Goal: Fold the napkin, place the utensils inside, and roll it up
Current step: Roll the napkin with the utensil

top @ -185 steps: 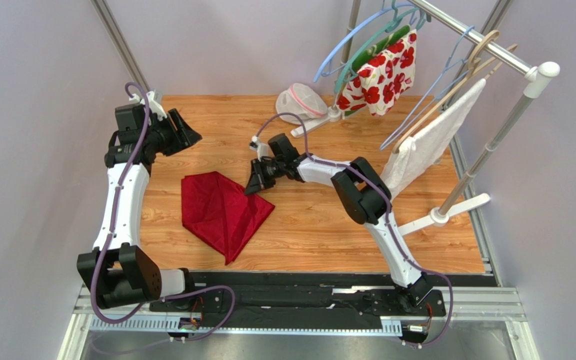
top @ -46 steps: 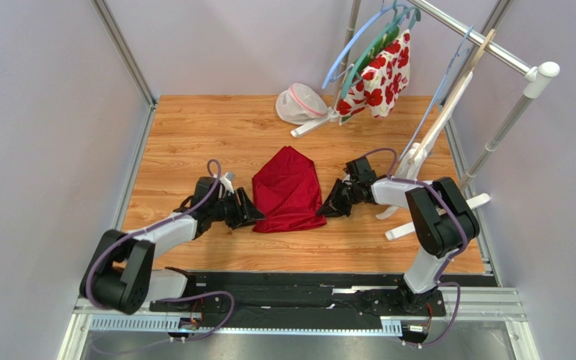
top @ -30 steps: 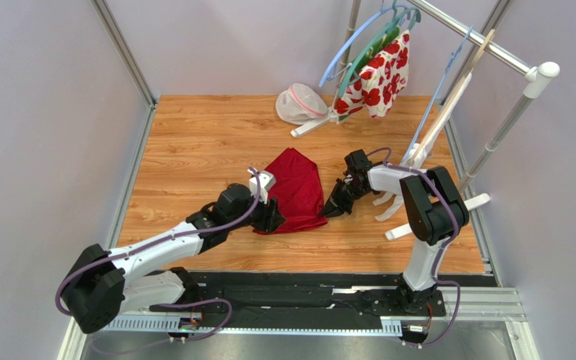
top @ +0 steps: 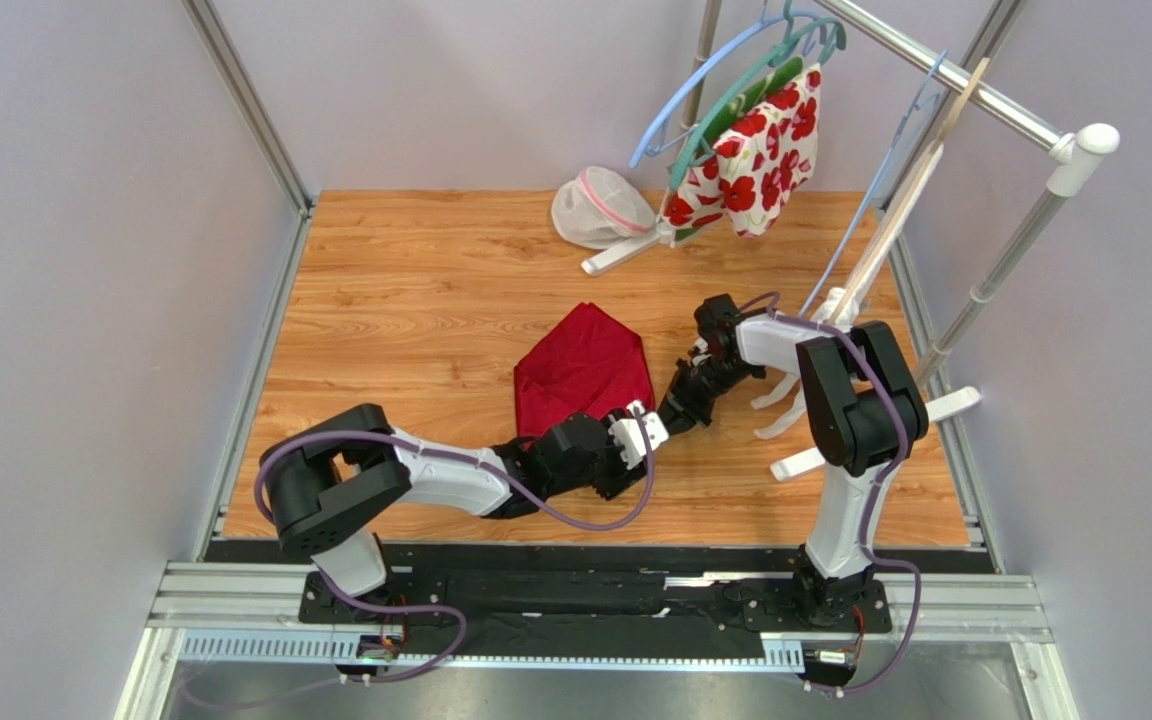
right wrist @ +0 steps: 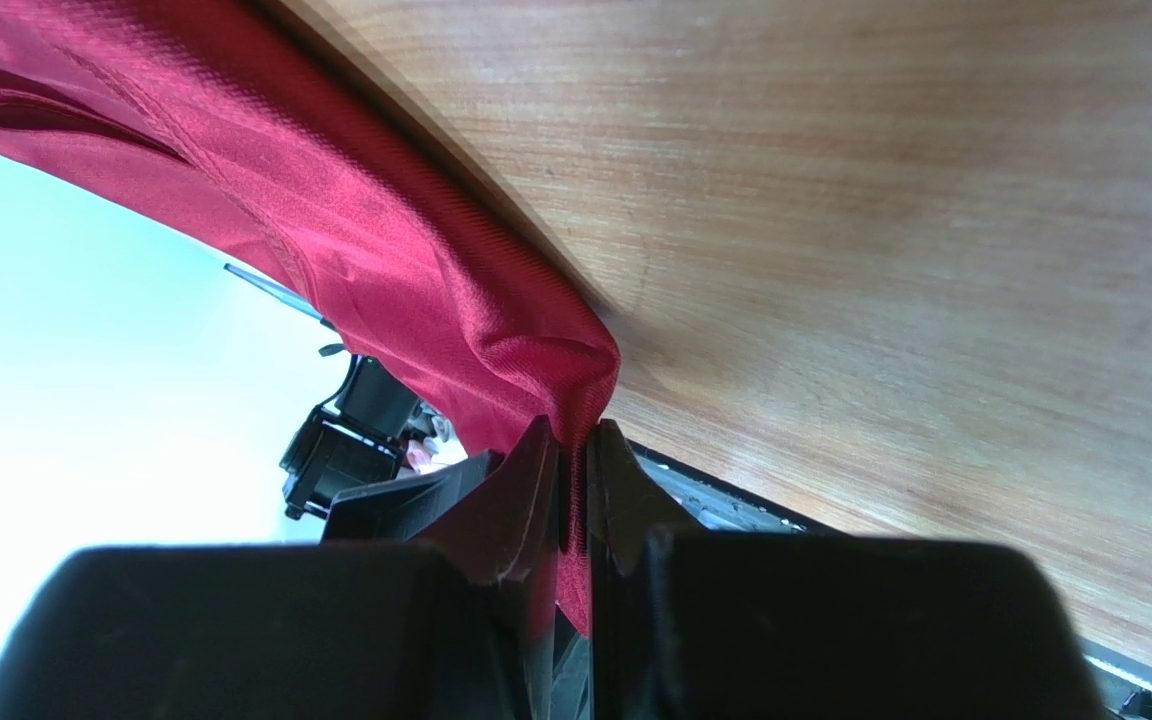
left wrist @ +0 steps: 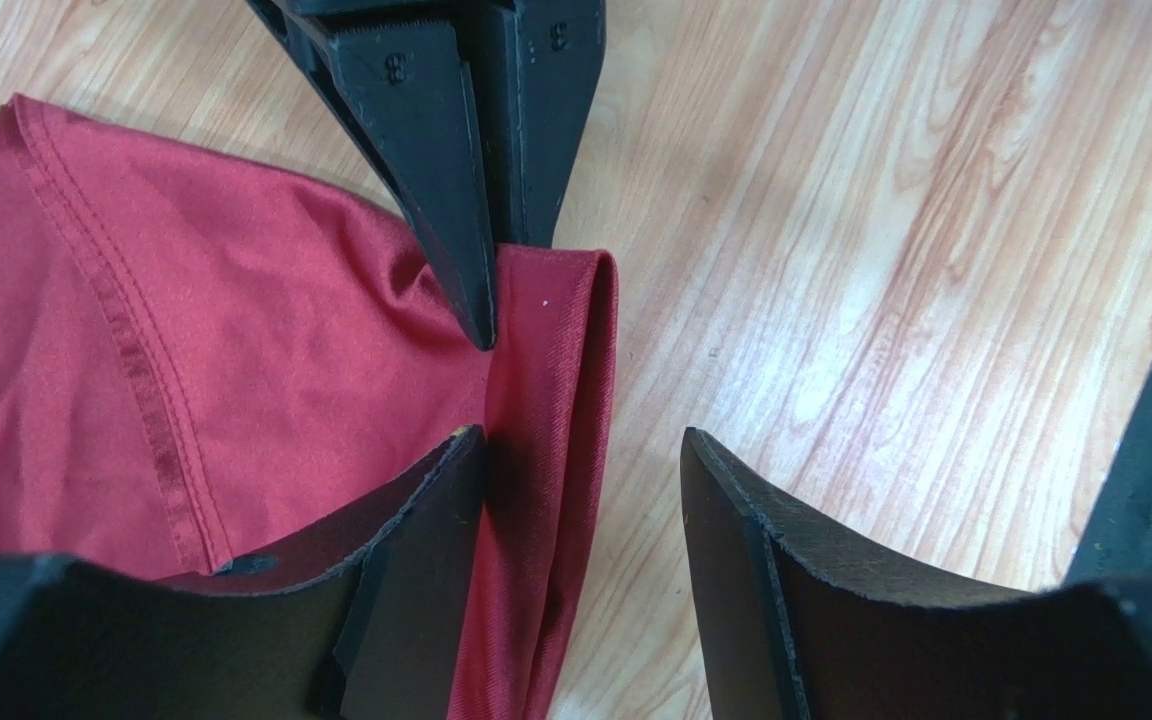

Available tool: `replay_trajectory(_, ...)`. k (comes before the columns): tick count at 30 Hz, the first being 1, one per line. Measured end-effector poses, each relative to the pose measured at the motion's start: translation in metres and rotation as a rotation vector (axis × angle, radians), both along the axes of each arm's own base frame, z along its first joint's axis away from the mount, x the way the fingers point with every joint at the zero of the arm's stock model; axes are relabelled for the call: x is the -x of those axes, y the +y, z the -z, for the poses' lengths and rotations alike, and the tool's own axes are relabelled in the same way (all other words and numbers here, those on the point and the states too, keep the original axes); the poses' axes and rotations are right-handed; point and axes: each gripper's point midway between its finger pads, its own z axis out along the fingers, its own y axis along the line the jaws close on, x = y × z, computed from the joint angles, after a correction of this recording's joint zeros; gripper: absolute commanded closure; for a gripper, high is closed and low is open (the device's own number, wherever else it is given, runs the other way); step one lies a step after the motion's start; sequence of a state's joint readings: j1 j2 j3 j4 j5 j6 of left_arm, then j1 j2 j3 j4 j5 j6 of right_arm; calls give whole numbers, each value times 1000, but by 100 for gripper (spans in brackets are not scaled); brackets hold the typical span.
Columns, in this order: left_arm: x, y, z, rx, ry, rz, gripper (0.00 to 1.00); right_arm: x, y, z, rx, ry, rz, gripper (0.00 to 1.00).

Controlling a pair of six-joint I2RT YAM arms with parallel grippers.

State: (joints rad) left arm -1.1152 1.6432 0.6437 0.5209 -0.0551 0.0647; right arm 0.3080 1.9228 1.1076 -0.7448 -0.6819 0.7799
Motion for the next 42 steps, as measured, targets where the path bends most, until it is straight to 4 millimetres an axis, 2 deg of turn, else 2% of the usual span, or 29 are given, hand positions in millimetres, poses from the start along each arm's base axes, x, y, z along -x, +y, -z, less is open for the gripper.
replay_trajectory(7,-2,3,11,-41,-11,-14,54,0,0,-1,-10,2,2,100)
replay_trajectory(10,-5,1,12,-57,-17,-23,62,1,-1,0,-15,-4,-2,100)
replay_trajectory(13,-8,2,14,-71,-22,-35,75,1,-2,0,-20,-11,-6,100)
replay_trajectory(14,-10,2,14,-75,-27,-41,84,1,-3,0,-20,-12,-4,100)
replay_trajectory(17,-15,2,12,-82,-38,-58,99,1,-5,0,-23,-14,4,100)
replay_trajectory(19,-15,1,12,-90,-36,-58,100,0,-6,0,-24,-17,8,100)
replay_trajectory(22,-14,-1,12,-97,-20,-45,100,1,-7,0,-26,-22,13,88)
replay_trajectory(23,-13,-1,13,-96,-8,-35,100,1,-8,0,-25,-24,15,73)
replay_trajectory(24,-14,-1,13,-94,7,-30,100,1,-8,0,-25,-27,17,64)
replay_trajectory(28,-12,0,16,-88,102,15,100,8,-13,0,-7,-17,48,43)
replay_trajectory(36,-9,4,14,-82,258,85,100,23,-20,-4,0,-33,117,39)
replay_trajectory(42,-6,15,15,-71,378,117,100,30,-28,-17,-32,-160,210,38)
